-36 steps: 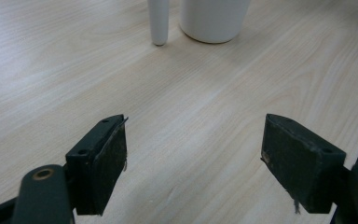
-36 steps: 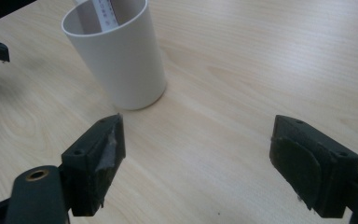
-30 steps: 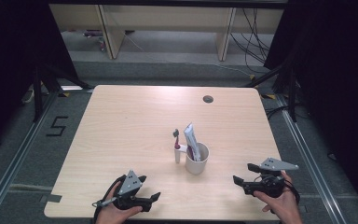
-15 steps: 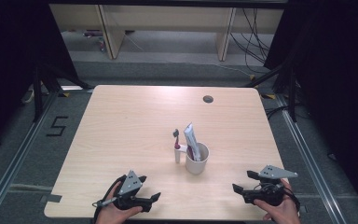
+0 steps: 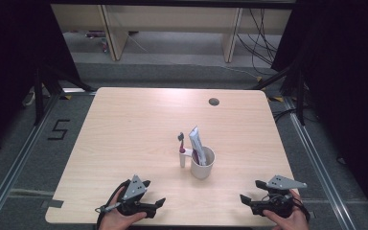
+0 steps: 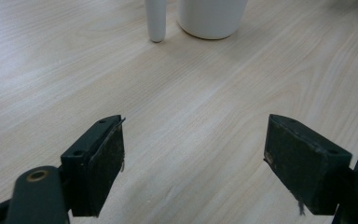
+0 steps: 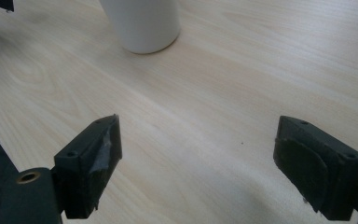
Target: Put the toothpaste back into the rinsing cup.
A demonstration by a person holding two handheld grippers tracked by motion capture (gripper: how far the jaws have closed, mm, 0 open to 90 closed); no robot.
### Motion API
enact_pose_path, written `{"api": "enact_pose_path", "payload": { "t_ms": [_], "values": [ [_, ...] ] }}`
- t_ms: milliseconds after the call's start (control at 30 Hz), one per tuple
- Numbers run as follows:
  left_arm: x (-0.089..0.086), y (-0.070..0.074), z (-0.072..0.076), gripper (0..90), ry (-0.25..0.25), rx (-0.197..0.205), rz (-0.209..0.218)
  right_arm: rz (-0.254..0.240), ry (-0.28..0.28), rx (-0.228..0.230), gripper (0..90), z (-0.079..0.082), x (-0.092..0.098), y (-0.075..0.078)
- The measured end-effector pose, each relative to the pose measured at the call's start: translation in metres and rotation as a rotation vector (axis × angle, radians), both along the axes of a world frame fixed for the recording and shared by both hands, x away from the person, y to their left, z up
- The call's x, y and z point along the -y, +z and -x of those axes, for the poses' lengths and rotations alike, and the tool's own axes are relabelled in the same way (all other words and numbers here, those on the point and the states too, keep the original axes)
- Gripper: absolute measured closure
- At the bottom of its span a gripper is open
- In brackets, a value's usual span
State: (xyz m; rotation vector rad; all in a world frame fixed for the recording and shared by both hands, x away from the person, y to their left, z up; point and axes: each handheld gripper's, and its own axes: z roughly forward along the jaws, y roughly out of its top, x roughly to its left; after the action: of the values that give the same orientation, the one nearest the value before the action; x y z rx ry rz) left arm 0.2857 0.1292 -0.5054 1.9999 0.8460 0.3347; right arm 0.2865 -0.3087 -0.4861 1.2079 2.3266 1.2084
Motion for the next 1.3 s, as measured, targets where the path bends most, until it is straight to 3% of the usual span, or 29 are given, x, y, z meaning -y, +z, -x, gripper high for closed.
{"api": "enact_pose_path", "payload": {
  "t_ms": [33, 67, 100, 133, 200, 233, 300, 333, 367, 567, 600, 667, 733, 867, 900, 967, 1033, 1100, 1133, 1167, 1267, 1300],
  "values": [
    [0.0, 0.0, 0.0, 18.7, 0.004, 0.001, -0.001, -0.028, -0.013, -0.035, 16.1, 0.003, -0.002, -0.001],
    [0.0, 0.0, 0.0, 18.7, 0.003, 0.002, -0.002, -0.003, 0.002, 0.005, 16.1, 0.001, 0.0, -0.002],
    [0.0, 0.0, 0.0, 18.7, 0.003, 0.002, 0.0, 0.003, 0.0, 0.009, 16.1, 0.002, 0.001, -0.001],
    [0.0, 0.0, 0.0, 18.7, 0.004, 0.002, -0.001, -0.009, 0.001, -0.014, 16.1, 0.003, 0.0, -0.002],
    [0.0, 0.0, 0.0, 18.4, -0.001, 0.001, -0.005, -0.005, 0.001, 0.005, 16.1, 0.005, 0.0, -0.002],
    [0.0, -0.001, 0.0, 18.3, -0.002, 0.001, -0.004, -0.022, -0.01, -0.023, 16.1, 0.007, -0.001, -0.002],
    [0.0, 0.0, 0.0, 18.1, 0.002, 0.0, -0.013, 0.001, 0.004, -0.01, 16.0, 0.007, 0.001, -0.002],
    [0.0, 0.0, 0.0, 18.0, 0.002, 0.0, -0.012, -0.018, -0.012, -0.038, 16.1, 0.01, -0.001, -0.002],
    [0.0, 0.0, 0.0, 18.0, 0.003, 0.001, -0.012, 0.001, -0.007, -0.006, 16.0, 0.009, 0.0, -0.003],
    [-0.001, 0.001, -0.001, 17.0, -0.01, 0.001, -0.041, 0.005, 0.014, 0.005, 16.1, 0.012, 0.001, -0.004],
    [0.0, 0.0, -0.001, 16.8, -0.003, 0.002, -0.019, 0.012, 0.001, -0.01, 16.0, 0.013, 0.002, -0.003],
    [0.0, 0.0, -0.001, 16.7, -0.006, 0.003, -0.018, 0.015, 0.001, -0.006, 16.1, 0.015, 0.001, -0.003],
    [0.0, 0.0, -0.001, 16.8, -0.005, 0.004, -0.018, -0.006, -0.014, -0.036, 16.0, 0.018, 0.0, -0.003],
    [0.0, 0.0, 0.0, 16.7, -0.005, 0.006, -0.026, 0.023, 0.006, -0.011, 16.1, 0.018, 0.002, -0.003],
    [0.0, 0.0, 0.0, 16.7, -0.005, 0.007, -0.026, 0.007, -0.004, -0.034, 16.0, 0.019, 0.0, -0.003],
    [0.0, 0.0, 0.0, 16.7, -0.006, 0.008, -0.027, 0.012, 0.007, -0.022, 16.0, 0.019, 0.001, -0.004],
    [0.001, 0.0, 0.0, 16.6, -0.003, 0.006, -0.025, 0.011, 0.0, -0.051, 16.1, 0.022, 0.0, -0.004],
    [0.001, 0.0, 0.0, 16.6, 0.0, 0.007, -0.017, 0.021, 0.01, -0.03, 16.1, 0.022, 0.0, -0.005],
    [0.001, 0.0, 0.0, 16.6, -0.004, 0.008, -0.027, 0.01, -0.012, -0.074, 16.1, 0.026, -0.002, -0.004],
    [0.001, 0.0, 0.0, 16.6, -0.004, 0.009, -0.026, 0.032, 0.021, -0.024, 16.0, 0.023, 0.001, -0.005],
    [0.002, 0.0, 0.0, 16.6, -0.004, 0.01, -0.021, 0.036, 0.023, -0.026, 16.0, 0.024, 0.0, -0.005],
    [0.002, 0.0, 0.0, 16.5, -0.003, 0.009, -0.019, 0.023, 0.006, -0.061, 16.0, 0.026, -0.002, -0.005]
  ]
}}
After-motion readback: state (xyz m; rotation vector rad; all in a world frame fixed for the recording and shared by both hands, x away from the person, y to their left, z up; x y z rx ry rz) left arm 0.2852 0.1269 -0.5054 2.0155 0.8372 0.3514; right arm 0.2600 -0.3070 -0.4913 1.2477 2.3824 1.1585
